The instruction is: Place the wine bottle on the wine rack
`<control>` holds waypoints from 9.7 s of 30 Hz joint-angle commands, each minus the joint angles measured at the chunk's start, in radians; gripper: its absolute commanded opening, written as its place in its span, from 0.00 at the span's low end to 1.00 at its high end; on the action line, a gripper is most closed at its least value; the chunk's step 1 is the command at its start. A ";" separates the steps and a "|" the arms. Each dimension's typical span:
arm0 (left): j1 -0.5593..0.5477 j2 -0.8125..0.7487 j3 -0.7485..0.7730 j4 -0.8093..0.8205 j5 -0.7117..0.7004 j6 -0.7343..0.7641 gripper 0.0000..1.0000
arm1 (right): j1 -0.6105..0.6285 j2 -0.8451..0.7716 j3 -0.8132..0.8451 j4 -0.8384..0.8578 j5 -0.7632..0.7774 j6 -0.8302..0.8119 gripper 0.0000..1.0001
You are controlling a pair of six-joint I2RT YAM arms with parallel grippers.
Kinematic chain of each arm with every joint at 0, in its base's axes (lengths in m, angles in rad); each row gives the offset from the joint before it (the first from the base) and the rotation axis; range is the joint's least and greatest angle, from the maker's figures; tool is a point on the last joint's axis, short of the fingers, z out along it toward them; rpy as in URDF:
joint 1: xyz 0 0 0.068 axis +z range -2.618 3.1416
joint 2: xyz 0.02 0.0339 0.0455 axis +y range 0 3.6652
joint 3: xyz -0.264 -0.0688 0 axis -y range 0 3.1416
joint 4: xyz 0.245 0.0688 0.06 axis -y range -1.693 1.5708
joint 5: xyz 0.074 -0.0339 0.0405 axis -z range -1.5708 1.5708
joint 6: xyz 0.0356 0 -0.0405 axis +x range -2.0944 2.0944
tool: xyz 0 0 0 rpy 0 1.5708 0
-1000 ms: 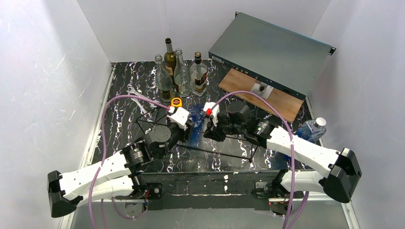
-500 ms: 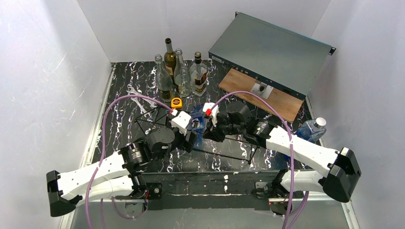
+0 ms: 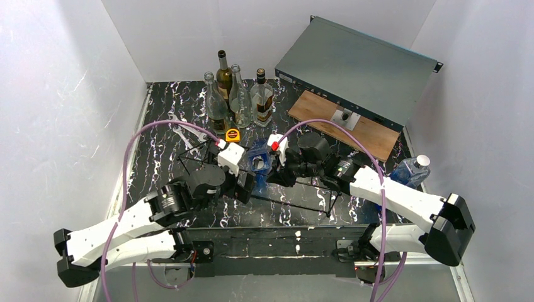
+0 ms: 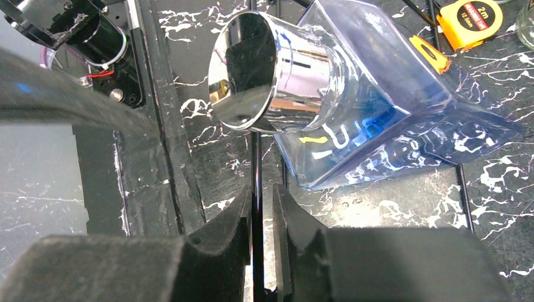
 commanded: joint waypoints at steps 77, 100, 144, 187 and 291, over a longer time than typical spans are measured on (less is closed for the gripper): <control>0.730 0.359 0.351 -0.591 -0.080 -0.694 0.88 | -0.109 0.094 0.054 -0.058 -0.054 -0.040 0.01; 0.730 0.071 0.222 -0.665 0.132 -0.496 0.30 | -0.110 0.086 0.052 -0.043 -0.031 -0.027 0.01; 0.743 0.248 0.229 -0.605 -0.140 -0.827 0.44 | -0.072 0.031 0.136 -0.139 0.059 0.122 0.69; 0.743 0.044 0.175 -0.633 0.030 -0.784 0.37 | 0.039 0.120 0.234 0.059 0.101 0.438 0.74; 0.731 0.101 0.475 -0.434 0.611 -0.083 0.98 | -0.724 -0.472 0.173 -0.767 1.377 0.635 0.47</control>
